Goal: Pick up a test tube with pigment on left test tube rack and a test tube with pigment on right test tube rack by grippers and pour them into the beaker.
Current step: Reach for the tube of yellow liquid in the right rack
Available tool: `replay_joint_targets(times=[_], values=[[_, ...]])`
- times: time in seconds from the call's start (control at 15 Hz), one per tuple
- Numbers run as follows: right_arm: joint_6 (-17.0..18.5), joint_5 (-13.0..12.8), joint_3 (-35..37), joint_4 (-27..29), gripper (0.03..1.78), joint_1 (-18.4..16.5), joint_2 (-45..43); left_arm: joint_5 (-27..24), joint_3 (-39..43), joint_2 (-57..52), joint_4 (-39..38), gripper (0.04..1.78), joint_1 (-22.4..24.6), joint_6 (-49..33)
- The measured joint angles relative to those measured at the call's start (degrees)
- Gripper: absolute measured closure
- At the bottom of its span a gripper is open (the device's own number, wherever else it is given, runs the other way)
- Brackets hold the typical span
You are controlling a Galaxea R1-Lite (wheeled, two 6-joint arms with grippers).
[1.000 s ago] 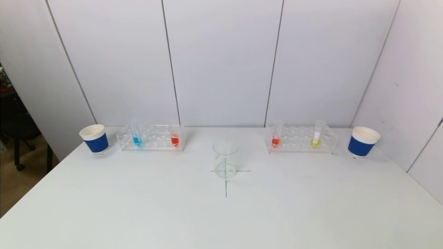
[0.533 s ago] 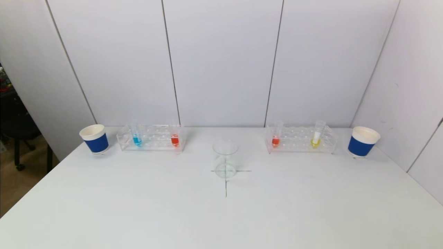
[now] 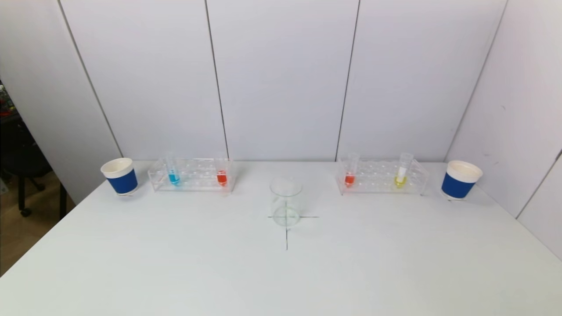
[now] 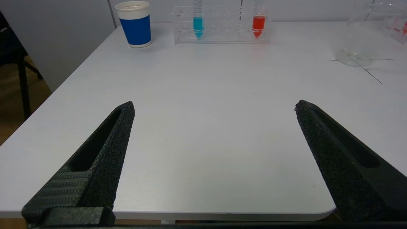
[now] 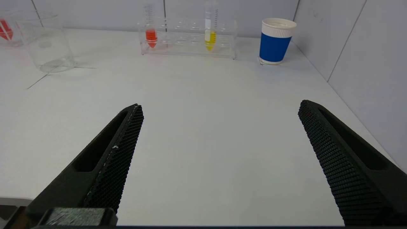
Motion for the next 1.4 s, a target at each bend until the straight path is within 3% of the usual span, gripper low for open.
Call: replay_joint_targets(times=[0.8,1.13,1.4], values=[[0.2,-1.1,-1.8,0.0,0.04,0.0,0.0,0.0,0.0,0.0,0.0,0.06,0.0,0.0],[0.2,-0.2,-11.7,6.3,0.04,0.0,2.0,0.0,0.0,0.0,0.0,0.06,0.0,0.0],[2.9,0.6,-21.3,6.9,0.04,0.1,11.8,0.0,0.0,0.0,0.0,0.06,0.0,0.0]])
